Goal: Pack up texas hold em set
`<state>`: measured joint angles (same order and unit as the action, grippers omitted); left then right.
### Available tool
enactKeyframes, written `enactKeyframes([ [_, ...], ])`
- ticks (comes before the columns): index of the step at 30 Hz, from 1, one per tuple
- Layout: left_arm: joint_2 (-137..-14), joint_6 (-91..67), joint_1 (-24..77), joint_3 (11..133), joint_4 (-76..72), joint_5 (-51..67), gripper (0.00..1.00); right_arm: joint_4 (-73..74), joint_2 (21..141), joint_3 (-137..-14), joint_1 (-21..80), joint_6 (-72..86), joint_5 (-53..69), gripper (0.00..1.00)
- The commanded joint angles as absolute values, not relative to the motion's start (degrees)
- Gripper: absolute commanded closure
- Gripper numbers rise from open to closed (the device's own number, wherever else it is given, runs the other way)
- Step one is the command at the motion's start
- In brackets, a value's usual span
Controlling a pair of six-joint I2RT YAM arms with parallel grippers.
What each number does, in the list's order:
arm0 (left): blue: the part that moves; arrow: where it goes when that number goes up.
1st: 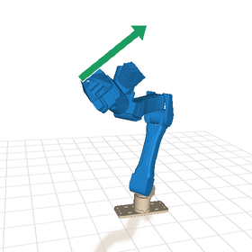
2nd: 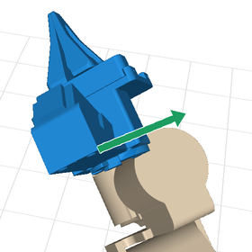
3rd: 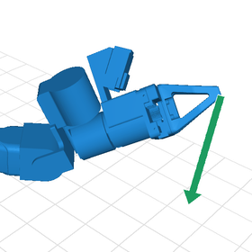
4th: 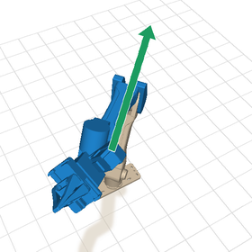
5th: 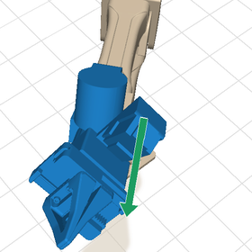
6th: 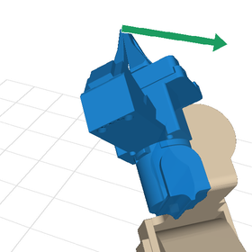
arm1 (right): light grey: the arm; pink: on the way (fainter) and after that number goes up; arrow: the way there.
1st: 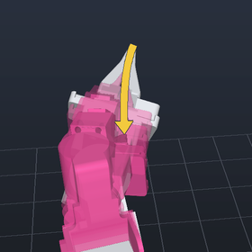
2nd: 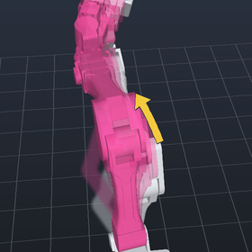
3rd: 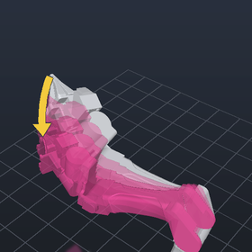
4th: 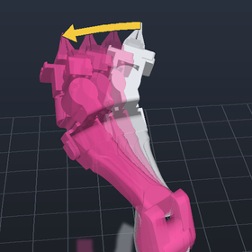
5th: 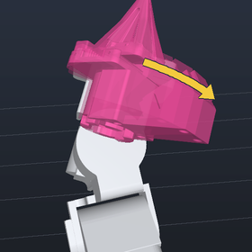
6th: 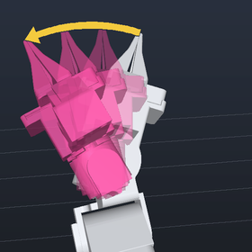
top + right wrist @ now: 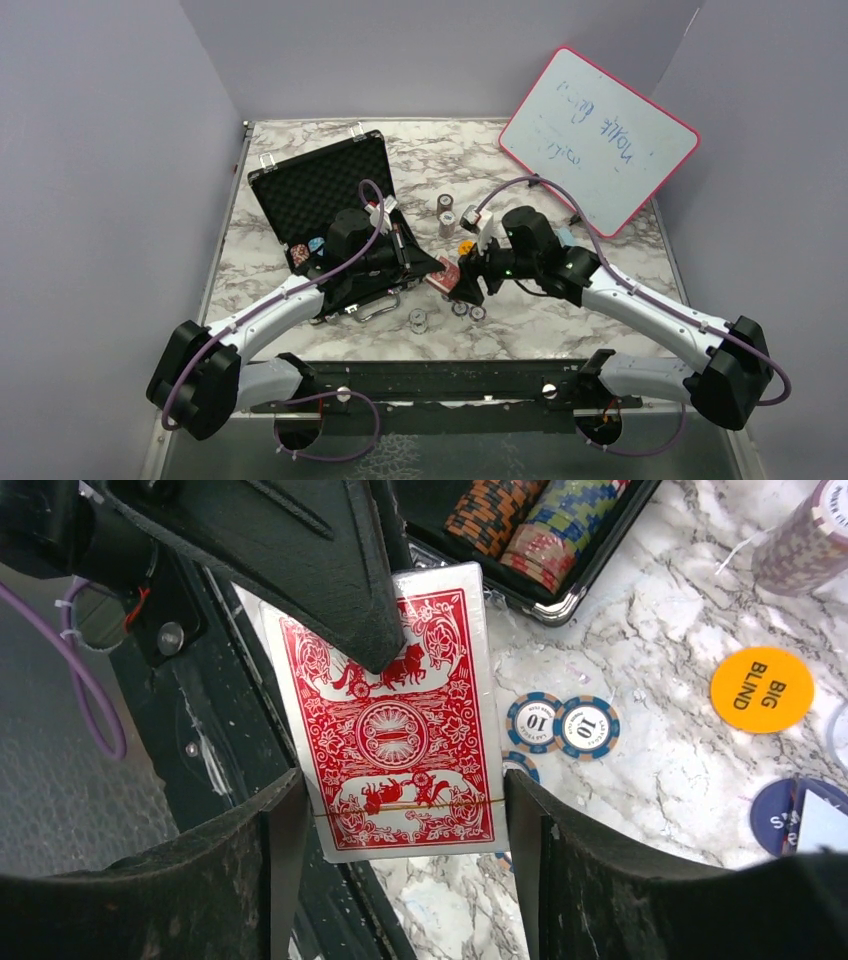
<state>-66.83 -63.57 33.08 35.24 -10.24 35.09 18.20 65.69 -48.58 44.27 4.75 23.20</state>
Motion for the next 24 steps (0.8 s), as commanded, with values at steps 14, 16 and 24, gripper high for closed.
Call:
enactKeyframes([
  [14,-47.83,-55.78,26.1,39.42,21.63,-0.85,1.0,19.36,57.3,-50.78,44.69,30.58,2.03,0.09],
  [16,-44.64,-57.17,25.33,39.17,25.26,-6.06,1.0,16.56,55.4,-47.69,44.74,33.37,3.43,0.1],
  [24,-39.62,-60.81,24.88,37.36,33.08,-18.68,1.0,11.96,52.82,-40.79,44.74,40.38,4.66,0.12],
])
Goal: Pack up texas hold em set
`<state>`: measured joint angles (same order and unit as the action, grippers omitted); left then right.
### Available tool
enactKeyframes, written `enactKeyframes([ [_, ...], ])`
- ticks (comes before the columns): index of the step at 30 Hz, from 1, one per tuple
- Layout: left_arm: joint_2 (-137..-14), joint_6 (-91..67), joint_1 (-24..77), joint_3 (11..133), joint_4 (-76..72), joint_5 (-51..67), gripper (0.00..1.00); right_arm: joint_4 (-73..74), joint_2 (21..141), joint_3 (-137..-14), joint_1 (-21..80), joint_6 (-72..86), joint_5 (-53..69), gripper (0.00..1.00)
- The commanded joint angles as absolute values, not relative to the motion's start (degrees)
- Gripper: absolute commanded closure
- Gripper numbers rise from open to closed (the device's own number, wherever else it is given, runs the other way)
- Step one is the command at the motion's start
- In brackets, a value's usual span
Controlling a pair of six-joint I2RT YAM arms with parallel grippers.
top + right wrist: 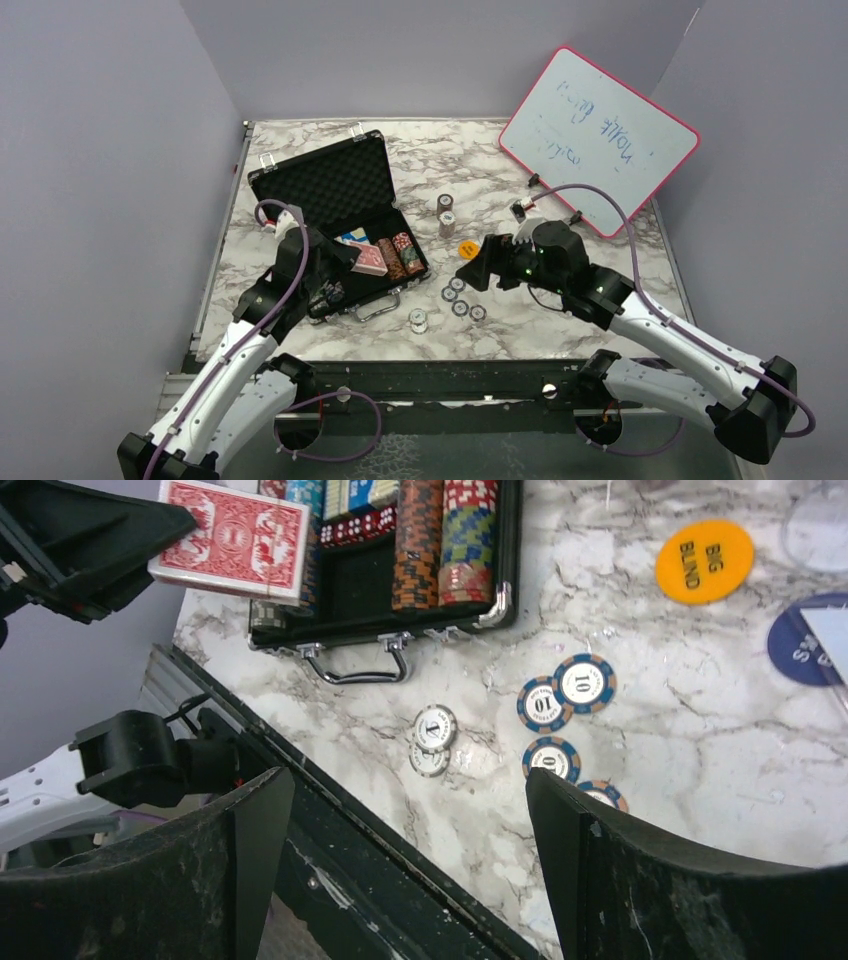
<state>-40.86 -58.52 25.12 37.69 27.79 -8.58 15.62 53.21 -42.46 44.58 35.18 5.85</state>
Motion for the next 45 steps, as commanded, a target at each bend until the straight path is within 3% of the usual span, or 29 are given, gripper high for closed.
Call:
enactKeyframes([
  [1,-39.79,-60.52,24.87,36.95,33.1,-18.94,1.0,12.02,52.95,-40.45,44.74,40.86,4.59,0.12],
  [27,-47.63,-58.84,24.19,26.89,17.51,-11.24,1.0,13.22,46.69,-36.54,44.74,42.62,1.57,0.13],
  [29,-47.28,-58.98,24.17,26.32,17.57,-10.57,0.86,12.89,46.7,-36.08,44.74,42.71,1.9,0.13],
  [31,-46.52,-59.06,24.17,25.45,17.75,-10.87,0.57,12.54,46.92,-35.77,44.74,42.67,1.94,0.13],
  [32,-46.08,-59.01,24.17,25.14,18.2,-11.36,0.48,12.49,47.07,-35.77,44.74,42.63,1.93,0.13],
  [35,-45.18,-57.46,24.18,26.19,21.02,-13.04,0.3,13.27,47.62,-36.18,44.73,42.43,1.79,0.13],
  [39,-45.39,-54.74,24.17,29.66,25.84,-16.3,0.23,13.97,47.39,-35.81,44.74,42.79,0.87,0.13],
  [45,-48.3,-53.53,24.1,32.96,30.19,-18.41,0.26,13.8,46.68,-34.74,44.73,42.76,-0.27,0.13],
])
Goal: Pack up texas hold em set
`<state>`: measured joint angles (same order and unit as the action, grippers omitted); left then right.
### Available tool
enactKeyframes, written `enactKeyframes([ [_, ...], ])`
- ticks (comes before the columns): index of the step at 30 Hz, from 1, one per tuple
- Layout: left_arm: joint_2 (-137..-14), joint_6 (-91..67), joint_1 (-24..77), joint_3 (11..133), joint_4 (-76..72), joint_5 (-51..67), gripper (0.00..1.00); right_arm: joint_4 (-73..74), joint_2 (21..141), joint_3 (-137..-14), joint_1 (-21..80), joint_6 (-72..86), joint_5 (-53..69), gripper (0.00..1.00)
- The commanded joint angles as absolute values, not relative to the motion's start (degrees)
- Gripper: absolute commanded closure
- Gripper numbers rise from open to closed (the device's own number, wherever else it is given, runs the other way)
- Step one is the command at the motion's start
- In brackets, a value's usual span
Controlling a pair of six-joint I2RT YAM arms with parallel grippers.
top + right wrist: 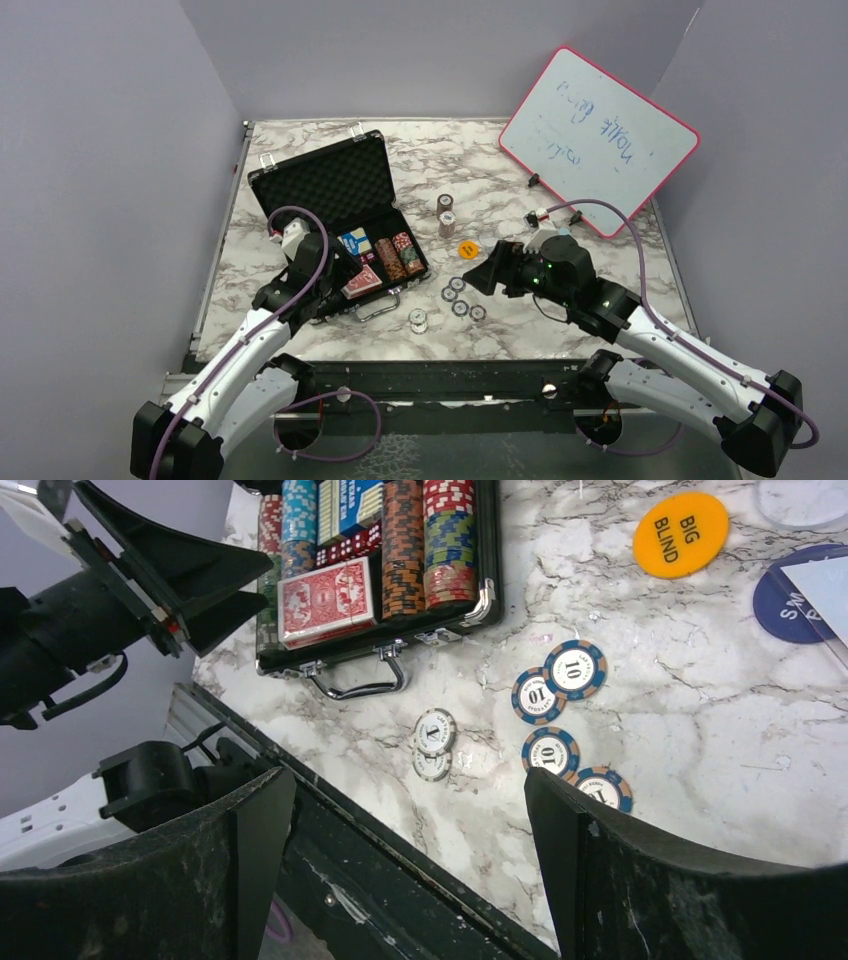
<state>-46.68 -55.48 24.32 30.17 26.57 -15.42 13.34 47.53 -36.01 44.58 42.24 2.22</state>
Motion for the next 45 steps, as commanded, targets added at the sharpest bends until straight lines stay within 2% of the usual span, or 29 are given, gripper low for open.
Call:
enactKeyframes([
  [1,-48.92,-53.45,24.1,33.1,30.35,-18.19,0.29,13.84,46.67,-34.61,44.74,42.61,-0.39,0.13],
  [5,-51.36,-53.81,24.08,33.46,30.92,-16.81,0.36,14.15,46.56,-34.49,44.74,42.23,-1.34,0.13],
  [10,-52.77,-55.22,24.08,33.03,32.95,-16.25,0.35,14.14,46.67,-34.15,44.71,42.1,-1.7,0.13],
  [11,-52.82,-55.46,24.08,32.85,32.78,-16.08,0.38,14.18,46.61,-34.09,44.73,42.1,-1.82,0.13],
  [15,-51.87,-54.43,24.08,31.82,29.02,-15.53,0.59,13.9,46.96,-33.72,44.73,41.91,-2.02,0.13],
  [17,-51.4,-54.18,24.14,31.57,27.88,-15.43,0.64,14.09,47.16,-33.9,44.73,41.79,-2.02,0.13],
  [27,-55.39,-52.07,24.09,29.88,22.08,-11.82,0.73,14.48,47.39,-33.97,44.74,41.31,-2.71,0.13],
  [34,-59.2,-50.53,23.91,30.49,21.87,-12.91,0.73,14.92,48.28,-34.85,44.74,40.75,-2.98,0.13],
  [35,-59.46,-50.43,23.91,30.76,22.38,-13.39,0.71,15.08,48.33,-35.01,44.71,40.65,-2.94,0.13],
  [38,-58.97,-49.25,23.84,31.68,23.51,-14.26,0.49,15.12,48.54,-35.11,44.74,40.51,-3.26,0.13],
  [39,-58.77,-48.7,23.82,32.14,23.93,-14.39,0.47,15.07,48.65,-35.15,44.74,40.52,-3.33,0.13],
  [45,-59.34,-47.19,23.18,34.1,26.68,-15.12,0.46,14.55,49.58,-35.03,44.73,40.58,-2.83,0.12],
])
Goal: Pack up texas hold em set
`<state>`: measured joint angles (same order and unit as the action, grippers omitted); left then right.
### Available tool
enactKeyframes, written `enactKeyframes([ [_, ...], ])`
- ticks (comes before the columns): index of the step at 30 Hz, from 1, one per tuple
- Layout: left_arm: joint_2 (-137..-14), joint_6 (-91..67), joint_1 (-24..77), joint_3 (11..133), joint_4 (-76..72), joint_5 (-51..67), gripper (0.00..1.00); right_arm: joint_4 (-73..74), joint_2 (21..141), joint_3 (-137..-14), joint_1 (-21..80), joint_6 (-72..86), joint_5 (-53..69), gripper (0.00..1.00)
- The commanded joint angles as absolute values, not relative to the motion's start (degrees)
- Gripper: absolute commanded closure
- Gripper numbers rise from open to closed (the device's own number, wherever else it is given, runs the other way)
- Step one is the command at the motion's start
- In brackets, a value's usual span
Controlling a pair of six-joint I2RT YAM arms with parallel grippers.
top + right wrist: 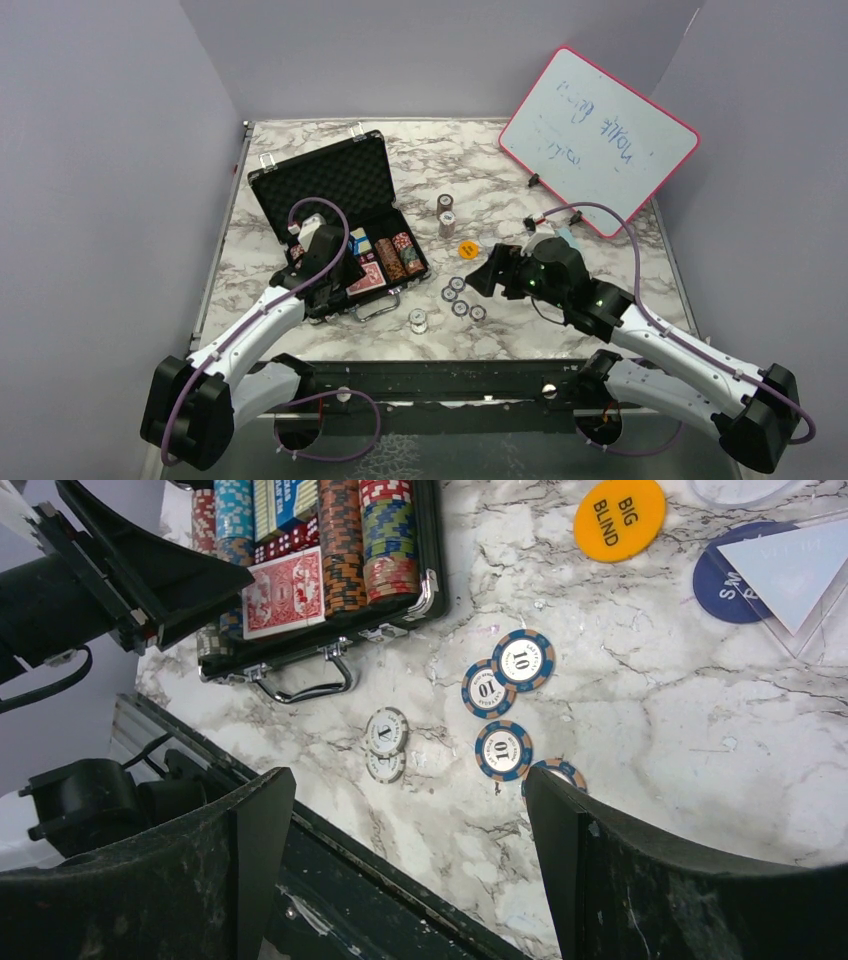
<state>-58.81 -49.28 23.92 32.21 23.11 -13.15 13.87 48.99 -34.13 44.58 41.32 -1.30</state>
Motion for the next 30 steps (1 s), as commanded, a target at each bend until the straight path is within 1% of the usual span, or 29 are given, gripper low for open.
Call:
enactKeyframes([
  [1,-59.66,-47.26,23.09,34.02,26.8,-15.19,0.46,14.46,49.64,-35.0,44.74,40.6,-2.79,0.13],
  [5,-61.06,-47.78,22.81,33.66,27.07,-15.08,0.44,14.58,50.05,-34.94,44.74,40.5,-2.84,0.12],
  [7,-61.9,-47.77,22.75,33.65,26.82,-14.66,0.45,14.59,50.01,-34.87,44.74,40.52,-3.03,0.12],
  [13,-63.22,-47.02,22.65,33.62,23.88,-12.54,0.71,14.6,50.19,-34.97,44.74,40.08,-3.33,0.12],
  [16,-64.19,-47.02,22.56,33.05,22.96,-12.02,0.76,14.68,50.27,-34.97,44.74,40.03,-3.36,0.12],
  [24,-64.62,-44.9,22.5,33.83,22.24,-11.45,0.77,14.65,51.15,-35.68,44.74,39.42,-4.17,0.13],
  [27,-62.52,-41.91,22.5,36.35,22.05,-10.89,0.71,15.19,52.84,-37.8,44.74,38.49,-5.66,0.13],
  [30,-60.21,-37.02,22.44,38.47,19.97,-8.8,0.65,16.45,58.23,-41.62,44.74,38.23,-7.95,0.13],
])
